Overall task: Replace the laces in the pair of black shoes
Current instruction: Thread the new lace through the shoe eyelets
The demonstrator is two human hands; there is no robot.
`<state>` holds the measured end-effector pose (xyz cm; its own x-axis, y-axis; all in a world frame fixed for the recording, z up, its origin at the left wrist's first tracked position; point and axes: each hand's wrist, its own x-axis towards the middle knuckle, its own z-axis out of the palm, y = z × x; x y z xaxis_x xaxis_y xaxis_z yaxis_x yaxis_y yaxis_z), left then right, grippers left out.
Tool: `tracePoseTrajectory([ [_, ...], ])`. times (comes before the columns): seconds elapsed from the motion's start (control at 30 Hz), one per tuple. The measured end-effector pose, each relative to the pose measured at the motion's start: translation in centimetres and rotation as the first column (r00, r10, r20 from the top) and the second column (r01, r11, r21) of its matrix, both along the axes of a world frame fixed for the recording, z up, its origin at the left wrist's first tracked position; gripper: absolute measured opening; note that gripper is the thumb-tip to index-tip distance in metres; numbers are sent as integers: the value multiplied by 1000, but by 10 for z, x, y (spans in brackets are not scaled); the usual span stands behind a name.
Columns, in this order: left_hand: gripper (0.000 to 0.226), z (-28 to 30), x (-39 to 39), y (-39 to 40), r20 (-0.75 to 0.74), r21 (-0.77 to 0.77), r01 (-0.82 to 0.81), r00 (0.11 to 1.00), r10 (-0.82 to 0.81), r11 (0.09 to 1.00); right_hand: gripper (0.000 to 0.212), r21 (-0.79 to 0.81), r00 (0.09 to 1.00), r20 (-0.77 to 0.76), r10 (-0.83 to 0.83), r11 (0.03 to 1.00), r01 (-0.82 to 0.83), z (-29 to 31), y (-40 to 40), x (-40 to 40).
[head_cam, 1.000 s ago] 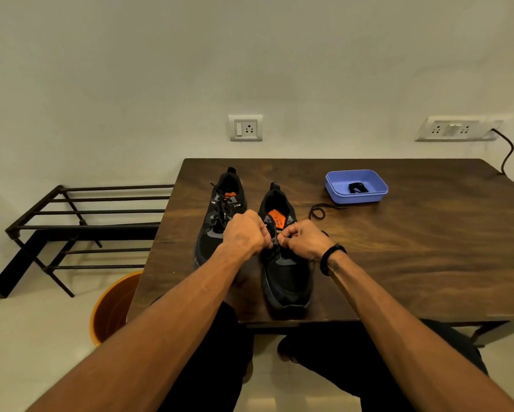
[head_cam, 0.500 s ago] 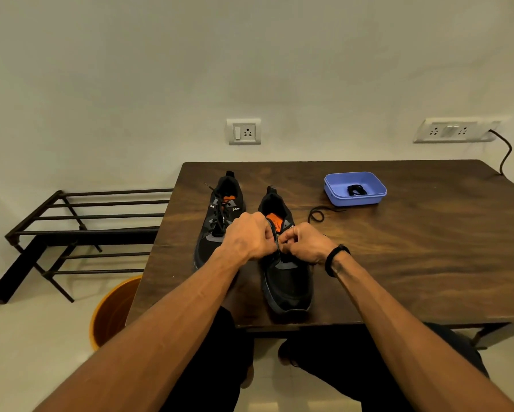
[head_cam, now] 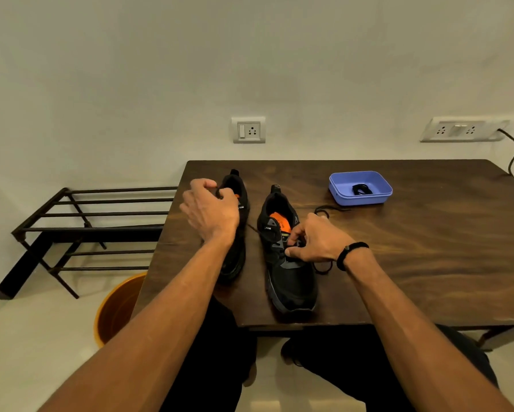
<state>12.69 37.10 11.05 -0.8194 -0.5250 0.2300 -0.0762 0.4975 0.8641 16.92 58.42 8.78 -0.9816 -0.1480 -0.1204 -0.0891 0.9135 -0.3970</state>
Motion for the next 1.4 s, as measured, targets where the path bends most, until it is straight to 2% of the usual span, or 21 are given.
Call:
tracePoseTrajectory([
  [0.03, 32, -3, 1, 2, 41, -163, 70, 997, -64, 984, 18, 10, 1000, -19, 16, 1000, -16, 2, 1, 0],
  [0.1, 31, -9, 2, 7, 146, -369, 324, 946, -290, 871, 24, 53, 999, -37, 33, 998, -31, 6, 1, 1],
  [0.13, 26, -12, 1, 10, 254, -385, 490, 871, -421, 782, 26, 78, 999, -34, 39, 996, -36, 7, 1, 0],
  [0.17, 23, -15, 2, 12, 403, -344, 648, 755, -517, 679, 29, 96, 999, -22, 45, 994, -43, 8, 2, 0],
  [0.23, 23, -19, 6, 17, 614, -212, 836, 517, -596, 507, 42, 112, 998, 9, 61, 992, -62, 8, 3, 0],
  [0.3, 17, -20, 6, 18, 634, -155, 867, 454, -625, 473, 61, 115, 995, 43, 84, 989, -89, 8, 1, 0],
  [0.37, 11, -18, 6, 18, 615, -145, 860, 466, -636, 490, 71, 100, 994, 58, 89, 991, -94, 9, -1, 1],
  [0.47, 6, -18, 3, 17, 652, -190, 844, 490, -578, 501, 69, 84, 994, 79, 70, 994, -77, 10, -1, 0],
  [0.57, 13, -14, 5, 14, 649, -343, 749, 625, -434, 567, 63, 74, 994, 94, 51, 996, -58, 11, 3, 1],
  [0.7, 33, -9, 4, -10, 543, -468, 478, 819, -185, 744, 62, 51, 995, 101, 26, 998, -31, 13, 8, 2],
  [0.77, 35, -9, 3, -25, 489, -544, 384, 867, -90, 746, 62, 48, 994, 106, 24, 998, -29, 13, 8, 2],
  [0.83, 36, -11, 1, -29, 451, -604, 398, 885, -116, 691, 62, 51, 995, 100, 22, 998, -27, 13, 8, 1],
  [0.9, 41, -12, 2, -21, 469, -580, 540, 833, -293, 609, 62, 59, 995, 98, 20, 998, -26, 13, 8, 0],
  [0.97, 35, -15, 3, -5, 536, -497, 706, 707, -461, 505, 62, 64, 995, 97, 16, 998, -22, 12, 6, 0],
  [1.03, 19, -20, 6, 11, 609, -397, 826, 564, -559, 401, 62, 70, 996, 88, 10, 997, -16, 11, 5, 0],
  [1.07, 13, -22, 9, 17, 627, -356, 860, 509, -589, 365, 62, 70, 996, 86, 5, 997, -11, 10, 5, 1],
  [1.13, 17, -23, 11, 23, 621, -268, 891, 451, -641, 367, 61, 66, 996, 87, 1, 998, -7, 10, 5, 1],
  [1.2, 14, -18, 13, 24, 620, -233, 885, 454, -640, 402, 60, 57, 996, 91, 4, 998, -9, 10, 6, 2],
  [1.23, 11, -15, 12, 22, 609, -254, 860, 498, -617, 444, 60, 51, 996, 93, 5, 999, -10, 11, 6, 2],
  [1.33, 22, -12, 6, 7, 528, -366, 633, 745, -408, 682, 60, 37, 995, 100, 3, 999, -7, 11, 5, 2],
  [1.4, 32, -11, 3, -9, 488, -410, 459, 841, -235, 788, 60, 35, 995, 103, -1, 999, -2, 11, 5, 2],
])
